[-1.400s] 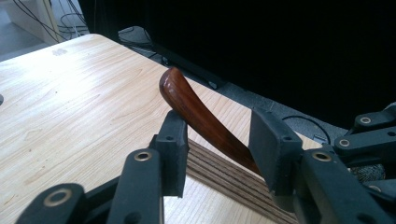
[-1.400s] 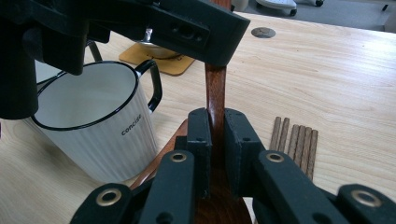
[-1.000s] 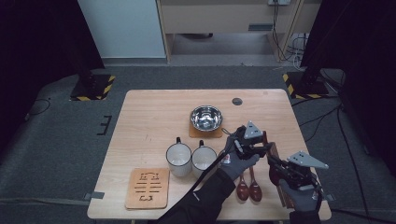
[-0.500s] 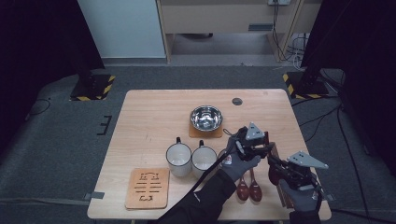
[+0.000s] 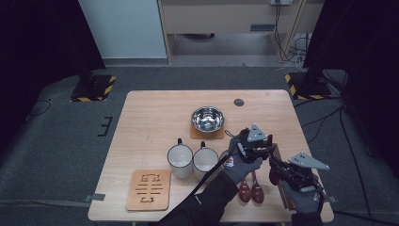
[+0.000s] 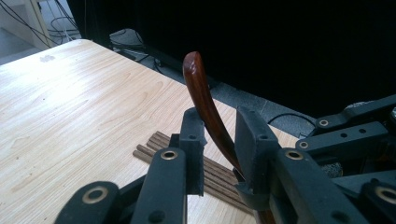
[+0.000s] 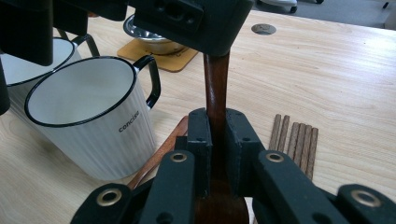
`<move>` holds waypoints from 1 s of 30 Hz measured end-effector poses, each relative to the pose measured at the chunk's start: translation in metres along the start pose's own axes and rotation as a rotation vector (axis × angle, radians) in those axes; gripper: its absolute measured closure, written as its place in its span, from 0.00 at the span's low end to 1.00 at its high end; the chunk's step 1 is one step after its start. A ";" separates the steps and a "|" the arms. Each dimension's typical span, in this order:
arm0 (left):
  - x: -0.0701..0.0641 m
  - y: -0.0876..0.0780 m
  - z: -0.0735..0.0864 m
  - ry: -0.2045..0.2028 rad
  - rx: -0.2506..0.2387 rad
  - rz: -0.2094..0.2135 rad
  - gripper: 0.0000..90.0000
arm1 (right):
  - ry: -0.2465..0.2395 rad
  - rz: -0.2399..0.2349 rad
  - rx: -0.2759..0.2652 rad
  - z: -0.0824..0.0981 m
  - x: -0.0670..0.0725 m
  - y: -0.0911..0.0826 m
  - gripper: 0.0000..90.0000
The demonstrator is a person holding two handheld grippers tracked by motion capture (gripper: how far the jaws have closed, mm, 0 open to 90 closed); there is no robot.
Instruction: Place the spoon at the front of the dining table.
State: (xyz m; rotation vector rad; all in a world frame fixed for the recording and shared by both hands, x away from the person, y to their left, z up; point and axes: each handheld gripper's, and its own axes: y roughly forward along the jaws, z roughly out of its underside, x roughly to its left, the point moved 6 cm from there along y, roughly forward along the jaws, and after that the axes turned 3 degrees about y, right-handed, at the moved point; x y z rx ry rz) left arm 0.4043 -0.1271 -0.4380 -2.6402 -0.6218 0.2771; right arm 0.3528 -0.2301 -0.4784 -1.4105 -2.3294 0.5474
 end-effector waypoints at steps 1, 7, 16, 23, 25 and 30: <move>0.000 0.000 0.000 0.002 0.000 0.003 0.81 | -0.001 0.000 0.000 0.000 0.000 0.000 0.90; -0.003 -0.002 -0.001 0.003 0.001 0.011 0.84 | 0.002 -0.003 0.003 0.000 0.000 0.001 0.90; -0.005 -0.003 -0.003 -0.006 0.000 0.031 0.87 | 0.004 -0.008 0.002 0.001 0.000 0.002 0.90; -0.010 -0.005 -0.005 -0.005 -0.003 0.058 0.91 | 0.010 -0.013 -0.004 0.001 0.000 0.002 0.90; -0.011 -0.005 -0.006 0.000 -0.004 0.065 0.92 | 0.006 -0.014 -0.008 0.000 0.000 0.002 0.90; -0.014 -0.006 -0.006 0.007 -0.009 0.070 0.93 | 0.008 -0.013 -0.011 0.000 0.001 0.001 0.90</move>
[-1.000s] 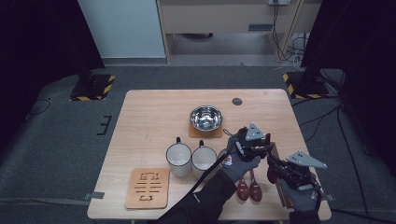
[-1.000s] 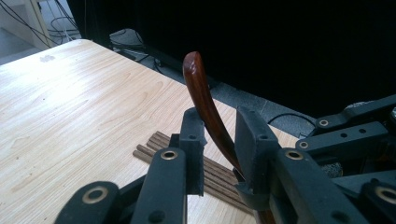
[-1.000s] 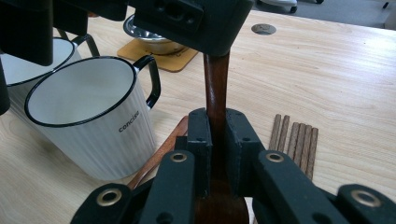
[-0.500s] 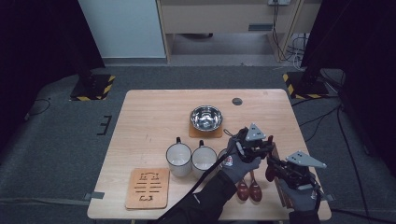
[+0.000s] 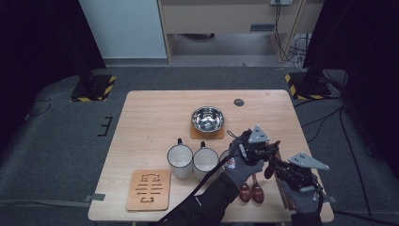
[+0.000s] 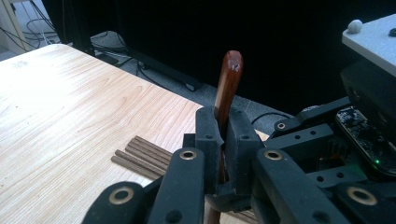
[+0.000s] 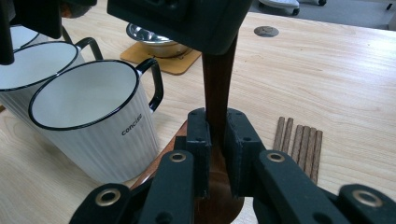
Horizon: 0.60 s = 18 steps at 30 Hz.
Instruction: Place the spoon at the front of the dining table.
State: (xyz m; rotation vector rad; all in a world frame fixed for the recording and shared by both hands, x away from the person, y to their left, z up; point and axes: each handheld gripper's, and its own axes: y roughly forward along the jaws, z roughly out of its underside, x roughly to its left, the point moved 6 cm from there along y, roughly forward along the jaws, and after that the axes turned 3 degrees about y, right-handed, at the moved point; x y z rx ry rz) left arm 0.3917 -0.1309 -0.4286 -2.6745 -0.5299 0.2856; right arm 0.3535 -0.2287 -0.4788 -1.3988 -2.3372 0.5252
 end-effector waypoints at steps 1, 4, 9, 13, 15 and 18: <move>0.000 0.000 0.000 0.001 -0.001 0.001 0.93 | -0.001 0.000 -0.001 0.000 0.000 0.000 0.90; 0.000 0.000 -0.001 0.008 0.000 0.001 0.94 | -0.001 0.002 -0.007 -0.001 0.000 0.000 0.90; -0.001 -0.001 -0.004 0.026 -0.007 -0.006 0.94 | 0.002 0.000 -0.020 -0.002 -0.002 -0.002 0.87; 0.002 -0.003 -0.007 0.027 -0.014 -0.014 0.94 | 0.003 -0.002 -0.053 -0.005 -0.004 -0.005 0.83; 0.003 -0.003 -0.008 0.028 -0.016 -0.015 0.94 | 0.011 -0.009 -0.063 -0.006 -0.004 -0.006 0.80; 0.003 -0.002 -0.010 0.032 -0.021 -0.014 0.94 | 0.017 -0.010 -0.081 -0.008 -0.006 -0.008 0.74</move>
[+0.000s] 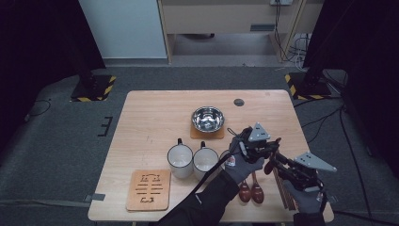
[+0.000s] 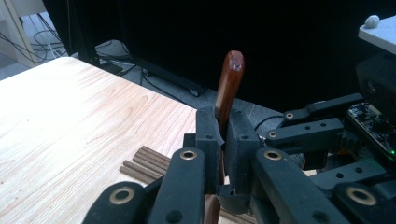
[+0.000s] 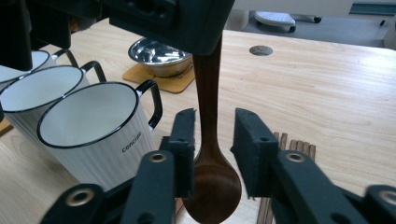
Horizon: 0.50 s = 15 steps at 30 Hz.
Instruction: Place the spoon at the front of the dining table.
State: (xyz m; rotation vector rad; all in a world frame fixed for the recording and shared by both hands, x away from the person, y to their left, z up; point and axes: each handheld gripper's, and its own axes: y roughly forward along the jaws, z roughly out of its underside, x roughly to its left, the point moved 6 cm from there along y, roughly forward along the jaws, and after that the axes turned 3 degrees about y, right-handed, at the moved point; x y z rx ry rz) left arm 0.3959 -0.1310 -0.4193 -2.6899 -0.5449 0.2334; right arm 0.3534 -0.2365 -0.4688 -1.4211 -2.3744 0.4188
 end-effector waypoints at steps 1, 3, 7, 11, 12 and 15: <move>0.000 0.000 0.000 0.002 0.001 0.001 0.94 | 0.003 0.000 -0.006 -0.001 -0.001 -0.001 0.73; 0.000 0.001 -0.001 0.007 0.001 -0.002 0.94 | 0.006 0.004 -0.024 -0.002 -0.003 -0.003 0.70; 0.002 -0.001 -0.003 0.008 -0.003 -0.007 0.94 | 0.017 0.015 -0.050 -0.004 -0.007 -0.007 0.64; 0.005 -0.006 -0.005 0.006 -0.009 -0.014 0.94 | 0.022 0.033 -0.080 -0.006 -0.013 -0.010 0.56; 0.006 -0.008 -0.006 0.006 -0.010 -0.014 0.94 | 0.021 0.041 -0.088 -0.007 -0.015 -0.010 0.53; 0.008 -0.012 -0.008 0.008 -0.015 -0.019 0.94 | 0.038 0.059 -0.101 -0.007 -0.020 -0.010 0.44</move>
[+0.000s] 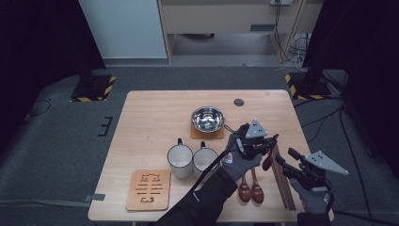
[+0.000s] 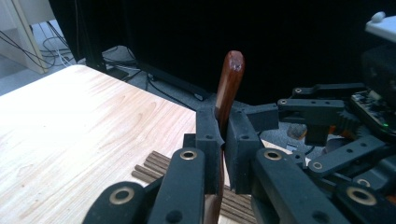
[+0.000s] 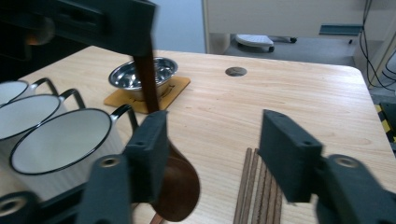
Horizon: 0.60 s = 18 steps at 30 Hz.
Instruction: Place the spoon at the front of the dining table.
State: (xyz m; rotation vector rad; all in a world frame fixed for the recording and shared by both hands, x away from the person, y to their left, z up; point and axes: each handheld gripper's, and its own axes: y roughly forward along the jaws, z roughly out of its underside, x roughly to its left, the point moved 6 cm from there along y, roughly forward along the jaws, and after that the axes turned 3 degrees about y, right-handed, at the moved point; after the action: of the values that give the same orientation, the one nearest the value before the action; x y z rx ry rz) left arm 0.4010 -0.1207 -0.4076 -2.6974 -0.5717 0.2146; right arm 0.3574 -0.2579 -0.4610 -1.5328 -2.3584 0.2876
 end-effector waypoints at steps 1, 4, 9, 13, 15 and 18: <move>0.001 -0.001 -0.001 0.000 -0.002 -0.001 0.94 | 0.004 0.006 0.000 0.000 -0.002 0.000 0.42; 0.003 -0.005 -0.003 -0.003 -0.011 -0.003 0.94 | 0.013 0.030 -0.001 0.002 -0.008 0.002 0.37; 0.005 -0.011 -0.006 -0.010 -0.025 -0.006 0.94 | 0.036 0.060 0.006 0.005 -0.017 0.004 0.30; 0.007 -0.015 -0.010 -0.011 -0.035 -0.006 0.94 | 0.052 0.080 0.012 0.009 -0.024 0.005 0.26; 0.008 -0.017 -0.012 -0.013 -0.043 -0.007 0.94 | 0.055 0.089 0.019 0.011 -0.027 0.006 0.25; 0.010 -0.020 -0.014 -0.014 -0.050 -0.011 0.94 | 0.063 0.102 0.030 0.014 -0.031 0.008 0.22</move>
State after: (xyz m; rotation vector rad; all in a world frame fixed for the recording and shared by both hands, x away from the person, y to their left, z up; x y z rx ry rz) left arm 0.4059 -0.1047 -0.3874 -2.7421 -0.6038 0.2187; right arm 0.3705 -0.2828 -0.4815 -1.6274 -2.2220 0.2919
